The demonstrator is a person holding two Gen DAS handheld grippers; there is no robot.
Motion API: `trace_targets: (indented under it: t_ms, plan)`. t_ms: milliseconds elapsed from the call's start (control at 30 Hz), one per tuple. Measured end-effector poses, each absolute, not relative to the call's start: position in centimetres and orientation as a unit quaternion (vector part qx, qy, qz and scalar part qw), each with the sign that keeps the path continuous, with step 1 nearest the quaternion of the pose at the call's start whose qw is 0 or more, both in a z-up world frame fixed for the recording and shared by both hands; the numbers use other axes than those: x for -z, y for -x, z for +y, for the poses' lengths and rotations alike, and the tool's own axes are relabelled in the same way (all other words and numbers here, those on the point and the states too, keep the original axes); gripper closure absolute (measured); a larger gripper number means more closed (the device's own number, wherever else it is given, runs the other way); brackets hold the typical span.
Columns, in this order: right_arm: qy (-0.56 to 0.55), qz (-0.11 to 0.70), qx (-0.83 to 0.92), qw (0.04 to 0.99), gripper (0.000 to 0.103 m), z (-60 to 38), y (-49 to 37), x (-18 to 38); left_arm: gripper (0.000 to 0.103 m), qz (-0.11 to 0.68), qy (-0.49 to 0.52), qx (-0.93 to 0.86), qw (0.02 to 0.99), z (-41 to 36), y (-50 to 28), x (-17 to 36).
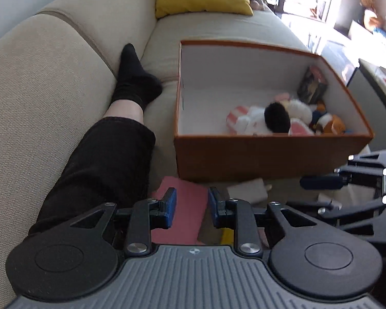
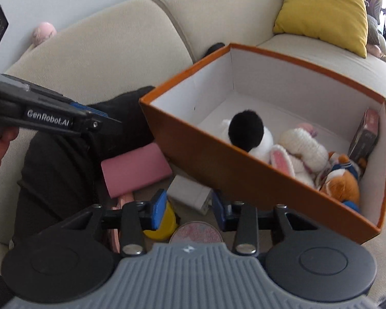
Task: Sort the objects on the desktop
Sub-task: 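Lower the left gripper onto the pink wallet and close on it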
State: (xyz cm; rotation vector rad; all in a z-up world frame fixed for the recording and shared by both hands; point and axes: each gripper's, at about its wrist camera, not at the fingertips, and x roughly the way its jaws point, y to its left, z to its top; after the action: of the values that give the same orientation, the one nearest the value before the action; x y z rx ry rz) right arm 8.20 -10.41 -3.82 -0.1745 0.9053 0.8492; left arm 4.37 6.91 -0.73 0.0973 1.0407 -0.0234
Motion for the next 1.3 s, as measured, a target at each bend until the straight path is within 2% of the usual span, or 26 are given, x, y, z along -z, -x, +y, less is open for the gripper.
trace_targets:
  t_ms: [200, 267, 300, 500, 633, 833, 967, 1033, 1233, 1300]
  plan:
    - [0.094, 0.463, -0.381, 0.794, 0.061, -9.8, -8.1, 6.3, 0.069, 0.523, -0.11, 0.019, 0.845, 6.8, -2.5, 4.3]
    - [0.096, 0.47, -0.378, 0.792, 0.061, -9.7, -8.1, 6.9, 0.054, 0.521, -0.139, 0.026, 0.842, 6.4, -2.0, 5.0]
    - [0.095, 0.474, -0.377, 0.79, 0.061, -9.7, -8.2, 7.0, 0.051, 0.518, -0.157, 0.028, 0.84, 6.0, -1.8, 5.4]
    - [0.084, 0.488, -0.368, 0.787, 0.061, -9.9, -8.9, 7.9, 0.05, 0.534, -0.225, 0.017, 0.815, 5.0, -2.0, 7.7]
    - [0.081, 0.496, -0.361, 0.785, 0.061, -10.1, -9.3, 8.3, 0.043, 0.533, -0.244, 0.007, 0.81, 4.9, -2.1, 8.6]
    - [0.077, 0.504, -0.358, 0.782, 0.061, -10.1, -9.6, 8.8, 0.035, 0.536, -0.231, 0.012, 0.812, 5.5, -2.8, 8.9]
    - [0.076, 0.504, -0.357, 0.782, 0.061, -10.3, -9.5, 8.9, 0.034, 0.544, -0.219, 0.0, 0.81, 5.6, -3.4, 9.1]
    - [0.076, 0.502, -0.356, 0.784, 0.061, -10.5, -9.5, 8.9, 0.035, 0.541, -0.218, -0.001, 0.812, 5.6, -3.2, 9.0]
    - [0.076, 0.501, -0.349, 0.788, 0.061, -11.1, -9.4, 8.9, 0.067, 0.519, -0.202, 0.003, 0.831, 5.8, -2.7, 7.3]
    - [0.074, 0.5, -0.349, 0.789, 0.061, -11.1, -9.5, 8.9, 0.073, 0.512, -0.197, 0.004, 0.836, 6.0, -2.5, 6.2]
